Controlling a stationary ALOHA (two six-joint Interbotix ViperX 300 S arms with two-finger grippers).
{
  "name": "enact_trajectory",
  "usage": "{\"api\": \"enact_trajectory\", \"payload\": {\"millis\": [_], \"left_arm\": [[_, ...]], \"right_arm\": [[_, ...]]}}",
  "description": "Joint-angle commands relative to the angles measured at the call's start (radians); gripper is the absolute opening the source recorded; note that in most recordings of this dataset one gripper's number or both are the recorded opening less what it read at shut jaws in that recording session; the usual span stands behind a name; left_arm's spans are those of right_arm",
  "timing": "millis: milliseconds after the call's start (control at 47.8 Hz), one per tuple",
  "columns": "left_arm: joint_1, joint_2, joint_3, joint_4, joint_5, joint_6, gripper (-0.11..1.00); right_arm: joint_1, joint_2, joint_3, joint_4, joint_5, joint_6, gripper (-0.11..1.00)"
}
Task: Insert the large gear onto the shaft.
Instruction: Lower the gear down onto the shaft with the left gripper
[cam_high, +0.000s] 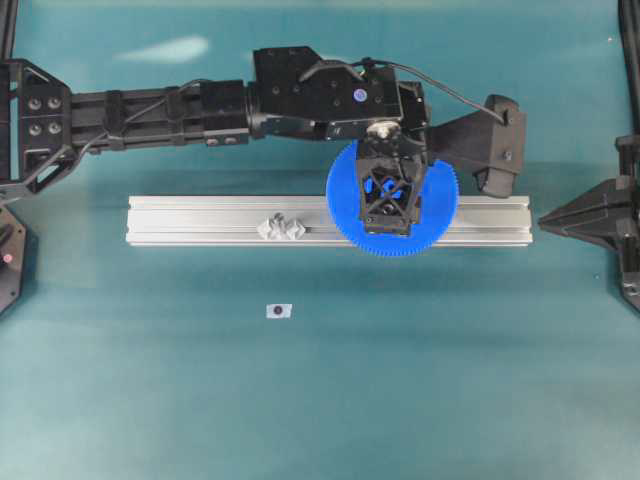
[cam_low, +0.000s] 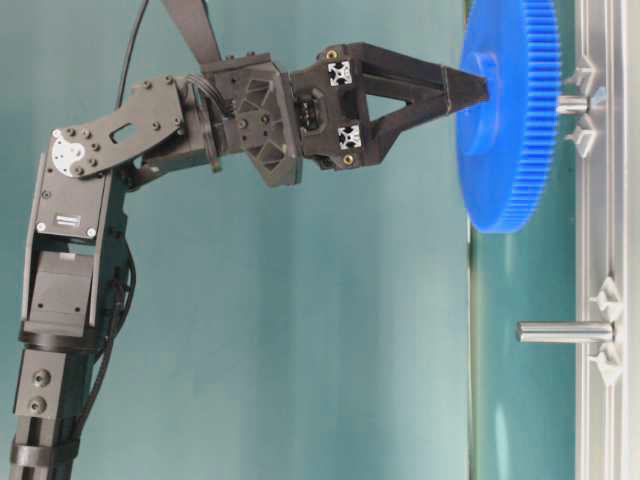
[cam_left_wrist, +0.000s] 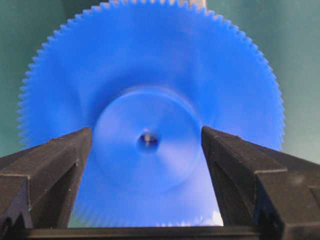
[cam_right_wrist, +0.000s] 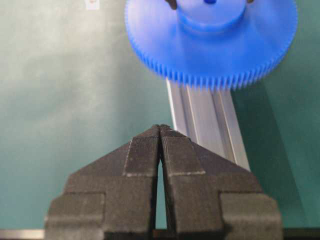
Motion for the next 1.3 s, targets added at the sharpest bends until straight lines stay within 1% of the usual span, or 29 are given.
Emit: {"api": "enact_trajectory", "payload": {"millis": [0,188,564,1275], "left_arm": [[-0.009,-0.029,-0.028,0.002,0.009,0.000,0.85],[-0.018,-0.032,-0.035,0.002,0.037,0.000,0.85],[-0.018,-0.025,-0.055,0.002,0.037,-0.002,0.85],[-0.018,-0.021,-0.055,0.002,0.037,-0.012,0.85]], "right_arm": [[-0.002,0.008,-0.008,0.002,-0.005,0.009,0.06],[-0.002,0.006,-0.008,0.000,-0.003,0.009,0.06],[-0.002,0.005,-0.009,0.000,-0.003,0.009,0.06],[-0.003,0.005,-0.008,0.000,-0.003,0.009,0.06]]}}
